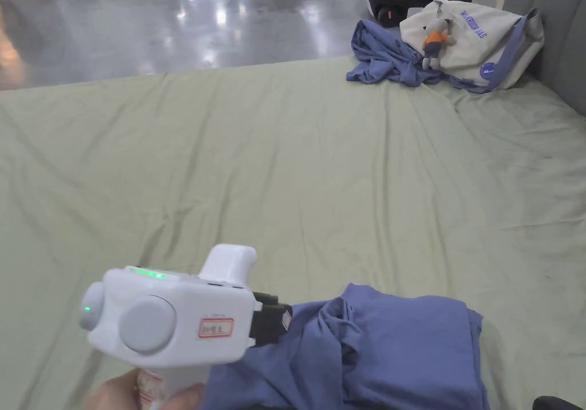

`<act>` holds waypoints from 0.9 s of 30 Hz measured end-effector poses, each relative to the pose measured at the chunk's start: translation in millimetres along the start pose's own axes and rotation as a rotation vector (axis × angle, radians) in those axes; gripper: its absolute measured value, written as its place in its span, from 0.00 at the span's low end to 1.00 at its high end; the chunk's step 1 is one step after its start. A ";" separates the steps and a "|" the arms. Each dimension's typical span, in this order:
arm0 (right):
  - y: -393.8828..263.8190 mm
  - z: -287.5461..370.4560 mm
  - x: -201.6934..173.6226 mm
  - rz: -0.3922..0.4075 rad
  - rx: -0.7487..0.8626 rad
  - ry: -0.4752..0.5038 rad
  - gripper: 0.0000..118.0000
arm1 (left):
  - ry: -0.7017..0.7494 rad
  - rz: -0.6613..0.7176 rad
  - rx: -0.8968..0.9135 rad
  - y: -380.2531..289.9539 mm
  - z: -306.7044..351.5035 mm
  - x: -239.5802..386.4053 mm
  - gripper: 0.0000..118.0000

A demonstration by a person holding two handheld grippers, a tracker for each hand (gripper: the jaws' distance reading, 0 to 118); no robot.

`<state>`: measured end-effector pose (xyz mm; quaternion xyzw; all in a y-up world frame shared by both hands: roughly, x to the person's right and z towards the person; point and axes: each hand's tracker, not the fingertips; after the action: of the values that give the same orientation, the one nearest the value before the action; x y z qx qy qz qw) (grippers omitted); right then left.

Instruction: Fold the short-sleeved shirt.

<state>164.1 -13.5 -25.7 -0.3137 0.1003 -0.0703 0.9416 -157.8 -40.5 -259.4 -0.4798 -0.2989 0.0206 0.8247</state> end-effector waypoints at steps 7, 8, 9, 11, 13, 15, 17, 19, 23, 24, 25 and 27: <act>-0.8 0.3 7.9 -0.015 -0.009 -0.020 0.02 | -0.051 -0.055 -0.083 -2.5 -71.5 33.3 0.00; -1.2 0.3 9.0 -0.019 -0.009 -0.022 0.02 | -0.049 -0.069 -0.076 -1.2 -76.3 38.9 0.00; -1.4 0.1 9.6 -0.021 -0.010 -0.024 0.02 | -0.052 -0.076 -0.074 0.4 -79.2 42.5 0.00; -1.4 -1.1 10.5 -0.022 -0.017 -0.026 0.02 | -0.039 -0.097 -0.084 3.1 -89.0 49.3 0.00; -1.4 -2.5 10.3 -0.020 -0.022 -0.027 0.02 | -0.028 -0.085 -0.102 5.5 -98.0 47.3 0.00; -1.8 -3.0 10.1 -0.020 -0.024 -0.023 0.02 | -0.040 -0.064 -0.102 4.4 -97.6 41.2 0.00; -1.9 -2.8 8.6 -0.017 -0.021 -0.019 0.02 | -0.060 -0.031 -0.097 5.2 -89.2 37.2 0.00; -0.4 -2.6 5.8 -0.013 -0.018 -0.015 0.02 | -0.056 -0.032 -0.083 3.6 -77.1 36.2 0.00; 5.3 -3.0 -3.0 0.004 -0.007 0.001 0.02 | -0.053 -0.033 -0.027 4.6 -41.6 36.5 0.00; 7.0 -2.9 -5.6 0.009 -0.003 0.006 0.02 | -0.049 -0.033 -0.013 4.8 -33.1 36.2 0.00; 8.4 -2.7 -8.5 0.015 0.003 0.012 0.02 | -0.047 -0.035 0.005 4.4 -22.1 36.0 0.00; 11.3 -2.1 -13.7 0.024 0.011 0.022 0.02 | -0.032 -0.045 0.054 1.2 -0.9 34.1 0.00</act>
<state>151.1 -3.1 -32.2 -0.3065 0.1143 -0.0630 0.9429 -129.0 -29.6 -244.6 -0.4503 -0.3222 0.0178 0.8325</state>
